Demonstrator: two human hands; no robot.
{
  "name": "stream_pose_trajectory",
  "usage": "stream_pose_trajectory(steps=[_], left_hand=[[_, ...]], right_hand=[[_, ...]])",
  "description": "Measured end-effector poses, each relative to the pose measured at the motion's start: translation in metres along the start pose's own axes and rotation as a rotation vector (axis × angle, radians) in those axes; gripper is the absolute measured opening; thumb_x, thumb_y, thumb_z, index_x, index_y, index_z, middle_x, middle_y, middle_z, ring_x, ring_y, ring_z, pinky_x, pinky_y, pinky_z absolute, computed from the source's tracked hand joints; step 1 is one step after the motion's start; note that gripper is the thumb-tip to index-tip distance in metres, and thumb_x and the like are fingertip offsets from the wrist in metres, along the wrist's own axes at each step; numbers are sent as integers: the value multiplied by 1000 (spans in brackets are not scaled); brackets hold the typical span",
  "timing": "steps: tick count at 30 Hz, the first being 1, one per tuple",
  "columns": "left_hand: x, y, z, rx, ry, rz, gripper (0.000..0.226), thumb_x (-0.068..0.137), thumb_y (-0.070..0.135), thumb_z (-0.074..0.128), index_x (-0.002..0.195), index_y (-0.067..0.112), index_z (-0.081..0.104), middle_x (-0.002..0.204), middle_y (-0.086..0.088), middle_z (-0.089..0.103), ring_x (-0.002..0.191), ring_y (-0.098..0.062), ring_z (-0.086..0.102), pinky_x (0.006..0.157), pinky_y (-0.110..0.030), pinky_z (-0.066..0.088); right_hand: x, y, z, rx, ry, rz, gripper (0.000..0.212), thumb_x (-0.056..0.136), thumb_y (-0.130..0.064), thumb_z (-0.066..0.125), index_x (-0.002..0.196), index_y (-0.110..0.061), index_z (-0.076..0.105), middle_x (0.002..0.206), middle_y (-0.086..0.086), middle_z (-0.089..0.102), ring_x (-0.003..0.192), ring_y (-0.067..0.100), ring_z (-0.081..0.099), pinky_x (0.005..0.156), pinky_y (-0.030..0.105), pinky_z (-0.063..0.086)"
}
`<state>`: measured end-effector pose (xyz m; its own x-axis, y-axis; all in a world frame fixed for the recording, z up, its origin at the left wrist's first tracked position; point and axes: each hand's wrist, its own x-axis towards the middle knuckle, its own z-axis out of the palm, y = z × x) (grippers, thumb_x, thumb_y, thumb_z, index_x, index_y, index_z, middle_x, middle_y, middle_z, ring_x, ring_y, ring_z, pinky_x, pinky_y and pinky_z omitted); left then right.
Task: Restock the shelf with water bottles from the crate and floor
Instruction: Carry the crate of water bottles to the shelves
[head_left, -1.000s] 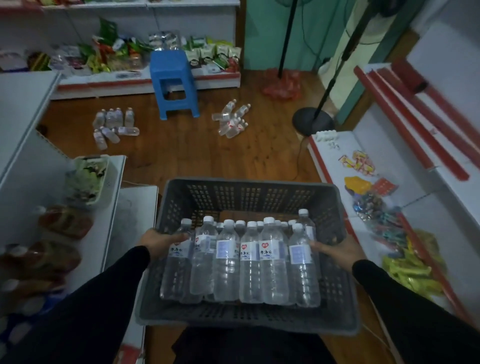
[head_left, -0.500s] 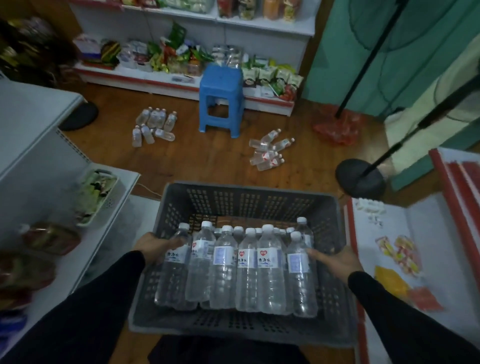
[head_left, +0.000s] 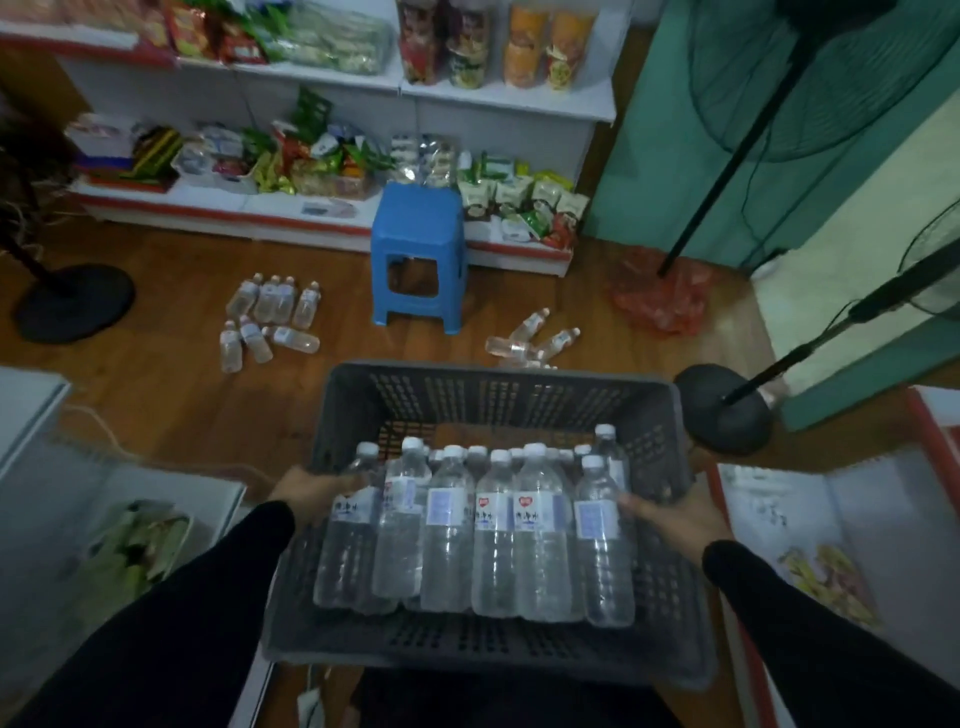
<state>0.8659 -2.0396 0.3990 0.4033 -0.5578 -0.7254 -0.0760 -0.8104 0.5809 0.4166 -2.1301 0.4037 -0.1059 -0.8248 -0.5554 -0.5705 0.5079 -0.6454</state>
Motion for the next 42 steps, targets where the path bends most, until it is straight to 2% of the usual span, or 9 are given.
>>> stream_pose_trajectory(steps=[4, 8, 10, 14, 19, 24, 31, 37, 42], left_hand=[[33, 58, -25, -6, -10, 89, 42, 77, 26, 82, 103, -5, 68, 112, -30, 63, 57, -18, 58, 47, -24, 39], [69, 96, -45, -28, 21, 65, 34, 75, 30, 84, 89, 4, 67, 101, -18, 66, 70, -20, 64, 47, -26, 40], [88, 111, -50, -49, 49, 58, 36, 74, 32, 84, 88, 4, 67, 89, -9, 67, 77, -22, 64, 46, -27, 41], [128, 147, -54, -83, 138, -2, 33, 71, 33, 86, 71, 8, 64, 57, -5, 58, 54, -22, 55, 47, -27, 40], [183, 199, -66, -165, 269, -167, 51, 63, 40, 89, 93, 5, 70, 72, -9, 69, 57, -22, 62, 47, -23, 45], [223, 265, -75, -199, 274, -186, 43, 63, 39, 89, 91, 10, 73, 74, -5, 72, 63, -21, 66, 53, -25, 48], [312, 331, -115, -247, 230, -178, 56, 51, 48, 90, 91, 13, 73, 87, -6, 72, 75, -24, 67, 59, -31, 52], [418, 392, -183, -205, 78, -24, 98, 55, 49, 92, 137, 14, 51, 114, -3, 67, 96, -22, 65, 76, -36, 56], [473, 469, -229, -58, 65, 36, 46, 68, 34, 87, 101, 9, 67, 94, -26, 66, 74, -29, 62, 78, -49, 55]], right_hand=[[35, -67, 8, 18, -33, -44, 47, 63, -49, 90, 99, -28, 69, 97, -9, 73, 78, -2, 65, 61, 16, 47], [104, -106, 19, -69, -44, 3, 110, 36, -81, 84, 124, -19, 58, 116, -2, 68, 99, 18, 66, 77, 32, 56], [154, -120, 26, -92, -103, 5, 117, 32, -84, 82, 126, -19, 57, 119, -1, 68, 100, 18, 67, 84, 38, 58], [226, -187, 46, -136, -189, -42, 132, 34, -83, 82, 140, -13, 46, 134, 4, 60, 114, 24, 62, 94, 40, 53], [329, -286, 62, -161, -383, -132, 105, 52, -61, 90, 137, -17, 48, 133, -3, 59, 113, 20, 61, 91, 33, 49], [412, -375, 71, -176, -400, -114, 117, 55, -53, 91, 146, -8, 34, 144, 11, 50, 127, 31, 52, 98, 40, 45], [538, -412, 106, -243, -410, -65, 132, 33, -80, 85, 145, -23, 42, 139, 1, 58, 121, 24, 59, 98, 49, 51], [501, -504, 136, -161, -225, -46, 91, 39, -74, 88, 114, -26, 68, 105, -5, 74, 95, 17, 71, 83, 44, 59], [480, -560, 155, -9, -162, -133, 52, 57, -53, 89, 100, -27, 73, 93, -12, 75, 92, 13, 71, 83, 40, 57]])
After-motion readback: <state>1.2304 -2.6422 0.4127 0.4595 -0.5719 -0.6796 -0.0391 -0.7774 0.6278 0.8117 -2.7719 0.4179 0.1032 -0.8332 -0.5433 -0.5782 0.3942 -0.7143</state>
